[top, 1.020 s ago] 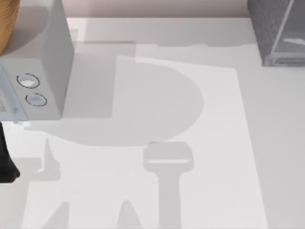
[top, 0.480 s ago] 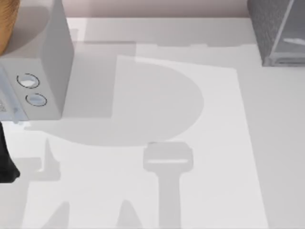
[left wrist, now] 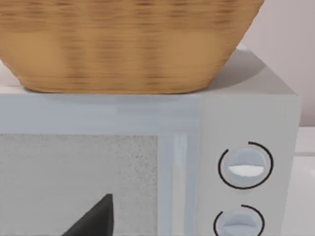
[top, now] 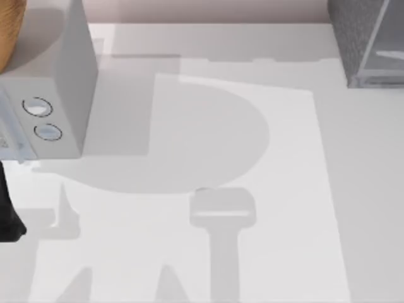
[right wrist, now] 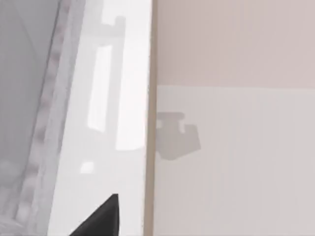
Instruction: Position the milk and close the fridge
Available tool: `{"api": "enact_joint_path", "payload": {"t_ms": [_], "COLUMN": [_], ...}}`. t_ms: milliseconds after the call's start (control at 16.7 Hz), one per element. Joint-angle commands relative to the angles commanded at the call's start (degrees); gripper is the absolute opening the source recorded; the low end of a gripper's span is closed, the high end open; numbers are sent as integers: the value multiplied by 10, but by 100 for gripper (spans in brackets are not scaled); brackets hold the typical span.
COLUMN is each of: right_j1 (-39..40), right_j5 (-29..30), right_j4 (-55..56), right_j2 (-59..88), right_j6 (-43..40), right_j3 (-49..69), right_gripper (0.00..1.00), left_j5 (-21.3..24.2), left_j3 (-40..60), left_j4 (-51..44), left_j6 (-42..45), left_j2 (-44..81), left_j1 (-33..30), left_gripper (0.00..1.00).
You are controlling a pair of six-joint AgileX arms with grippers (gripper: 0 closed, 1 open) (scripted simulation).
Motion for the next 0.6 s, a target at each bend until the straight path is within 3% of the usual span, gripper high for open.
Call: {"api": "enact_joint_path", "payload": {"t_ms": [300,600], "right_j1": [143,214], "right_j5": [30,42], "right_j4": [191,279], "right_j2": [3,4], "right_j6": [230,320], "right_j3": [-6,-10], "right_gripper": [100,100], "left_j5": [0,0], "left_j3": [0,0], "left_j4": [0,0], "left_j6": [0,0], "left_j2": [0,0], "left_j1": [0,0], "left_gripper": [100,100]}}
